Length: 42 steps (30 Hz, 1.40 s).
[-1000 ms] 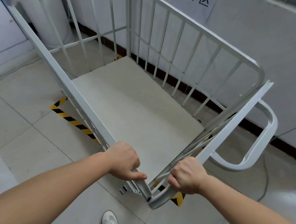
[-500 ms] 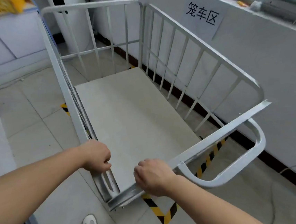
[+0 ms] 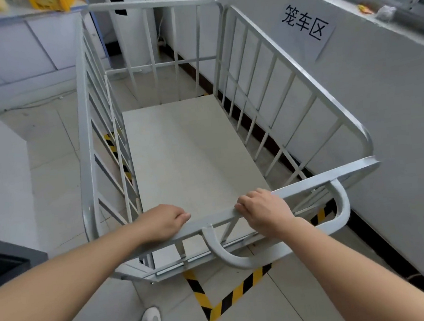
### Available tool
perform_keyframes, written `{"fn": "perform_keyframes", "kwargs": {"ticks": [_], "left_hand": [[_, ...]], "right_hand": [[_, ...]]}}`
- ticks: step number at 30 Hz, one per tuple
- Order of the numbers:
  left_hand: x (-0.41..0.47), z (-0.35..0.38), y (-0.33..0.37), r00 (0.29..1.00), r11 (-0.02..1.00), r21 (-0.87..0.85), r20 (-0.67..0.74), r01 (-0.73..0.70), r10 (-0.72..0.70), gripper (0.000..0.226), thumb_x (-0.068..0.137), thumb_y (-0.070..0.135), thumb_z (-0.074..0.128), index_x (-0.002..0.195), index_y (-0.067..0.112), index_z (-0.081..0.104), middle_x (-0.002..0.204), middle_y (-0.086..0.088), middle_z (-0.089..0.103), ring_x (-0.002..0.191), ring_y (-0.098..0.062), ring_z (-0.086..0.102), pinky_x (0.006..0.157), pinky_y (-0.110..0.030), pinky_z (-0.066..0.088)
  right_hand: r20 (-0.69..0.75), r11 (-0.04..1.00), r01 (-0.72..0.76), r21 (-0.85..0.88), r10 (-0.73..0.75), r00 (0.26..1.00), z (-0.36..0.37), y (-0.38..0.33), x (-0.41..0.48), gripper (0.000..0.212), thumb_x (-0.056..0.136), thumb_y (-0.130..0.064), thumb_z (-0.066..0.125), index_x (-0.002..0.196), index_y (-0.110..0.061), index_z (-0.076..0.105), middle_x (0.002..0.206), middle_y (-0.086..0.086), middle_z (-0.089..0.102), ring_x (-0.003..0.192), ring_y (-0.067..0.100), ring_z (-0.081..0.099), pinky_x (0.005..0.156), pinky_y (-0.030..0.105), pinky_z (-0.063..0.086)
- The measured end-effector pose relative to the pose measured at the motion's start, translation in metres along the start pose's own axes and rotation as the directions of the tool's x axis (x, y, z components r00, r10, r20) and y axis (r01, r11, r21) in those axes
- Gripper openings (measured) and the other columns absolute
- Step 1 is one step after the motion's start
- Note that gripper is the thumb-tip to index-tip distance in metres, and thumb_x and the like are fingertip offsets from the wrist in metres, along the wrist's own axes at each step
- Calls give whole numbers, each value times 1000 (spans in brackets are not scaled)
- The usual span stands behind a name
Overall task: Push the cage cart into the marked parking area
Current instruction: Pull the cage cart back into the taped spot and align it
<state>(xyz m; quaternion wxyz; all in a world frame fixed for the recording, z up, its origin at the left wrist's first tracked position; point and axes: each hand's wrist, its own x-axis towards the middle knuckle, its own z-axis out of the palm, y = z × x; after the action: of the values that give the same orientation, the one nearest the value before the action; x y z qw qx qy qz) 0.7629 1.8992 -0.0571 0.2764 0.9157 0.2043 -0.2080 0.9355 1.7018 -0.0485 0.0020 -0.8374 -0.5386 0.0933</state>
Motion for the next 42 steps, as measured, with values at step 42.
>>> {"fn": "perform_keyframes", "kwargs": {"ticks": [42], "left_hand": [[25, 21, 89, 923, 923, -23, 36, 384, -383, 89, 45, 102, 3, 54, 19, 34, 52, 4, 44, 50, -15, 46, 57, -30, 37]], "right_hand": [[588, 993, 56, 99, -104, 802, -31, 189, 33, 92, 59, -96, 19, 64, -13, 56, 63, 3, 64, 60, 22, 62, 62, 32, 49]]}}
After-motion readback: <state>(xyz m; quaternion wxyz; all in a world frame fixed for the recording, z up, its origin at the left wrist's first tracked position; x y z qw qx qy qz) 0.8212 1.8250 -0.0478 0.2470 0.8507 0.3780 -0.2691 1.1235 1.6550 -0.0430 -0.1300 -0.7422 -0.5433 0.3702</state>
